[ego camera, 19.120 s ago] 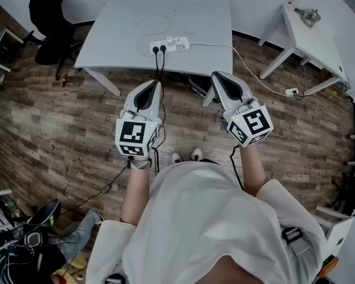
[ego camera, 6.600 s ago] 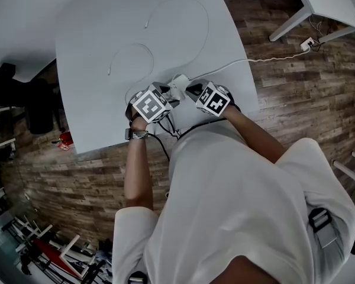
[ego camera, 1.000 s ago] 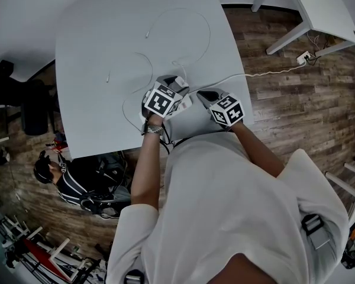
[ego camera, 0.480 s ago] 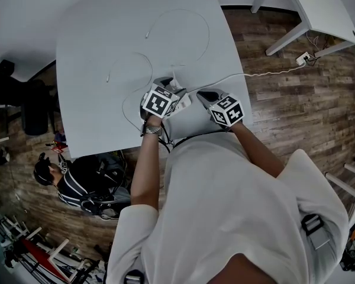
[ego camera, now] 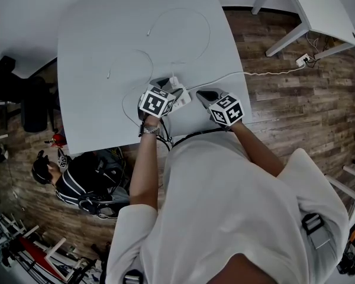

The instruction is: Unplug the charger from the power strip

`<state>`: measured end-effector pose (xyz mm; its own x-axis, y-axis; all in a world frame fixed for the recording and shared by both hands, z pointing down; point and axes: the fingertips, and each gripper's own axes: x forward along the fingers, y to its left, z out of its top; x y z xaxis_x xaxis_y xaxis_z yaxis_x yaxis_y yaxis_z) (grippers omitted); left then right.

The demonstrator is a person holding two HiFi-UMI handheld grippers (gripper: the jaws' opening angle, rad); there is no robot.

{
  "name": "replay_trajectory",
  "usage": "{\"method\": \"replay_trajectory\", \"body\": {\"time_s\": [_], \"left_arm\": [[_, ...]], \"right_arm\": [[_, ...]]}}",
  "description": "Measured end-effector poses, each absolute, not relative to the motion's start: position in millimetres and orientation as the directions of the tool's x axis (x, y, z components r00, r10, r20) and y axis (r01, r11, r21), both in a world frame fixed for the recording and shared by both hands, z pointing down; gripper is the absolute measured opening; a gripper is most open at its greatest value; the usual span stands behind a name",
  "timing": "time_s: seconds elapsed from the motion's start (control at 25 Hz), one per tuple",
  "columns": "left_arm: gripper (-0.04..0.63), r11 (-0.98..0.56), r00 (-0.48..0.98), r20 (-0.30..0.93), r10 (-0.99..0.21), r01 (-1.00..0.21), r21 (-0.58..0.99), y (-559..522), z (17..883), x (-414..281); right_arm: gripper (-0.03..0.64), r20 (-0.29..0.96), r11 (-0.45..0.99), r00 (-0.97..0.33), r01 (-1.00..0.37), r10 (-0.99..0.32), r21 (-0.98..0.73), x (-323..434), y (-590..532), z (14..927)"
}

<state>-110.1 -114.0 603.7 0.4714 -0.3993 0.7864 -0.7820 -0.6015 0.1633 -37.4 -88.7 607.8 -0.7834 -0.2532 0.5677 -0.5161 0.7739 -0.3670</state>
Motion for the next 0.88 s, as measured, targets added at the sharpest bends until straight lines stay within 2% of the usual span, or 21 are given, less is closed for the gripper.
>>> {"method": "replay_trajectory", "body": {"time_s": [0.56, 0.88], "left_arm": [[0.268, -0.587, 0.437, 0.793, -0.424, -0.800, 0.127, -104, 605, -117], [0.216, -0.543, 0.432, 0.766, -0.477, -0.829, 0.129, -112, 597, -127]], "right_arm": [[0.003, 0.565, 0.787, -0.787, -0.504, -0.249, -0.356, -39, -72, 604], [0.003, 0.569, 0.779, -0.781, -0.515, -0.257, -0.357, -35, -69, 605]]}}
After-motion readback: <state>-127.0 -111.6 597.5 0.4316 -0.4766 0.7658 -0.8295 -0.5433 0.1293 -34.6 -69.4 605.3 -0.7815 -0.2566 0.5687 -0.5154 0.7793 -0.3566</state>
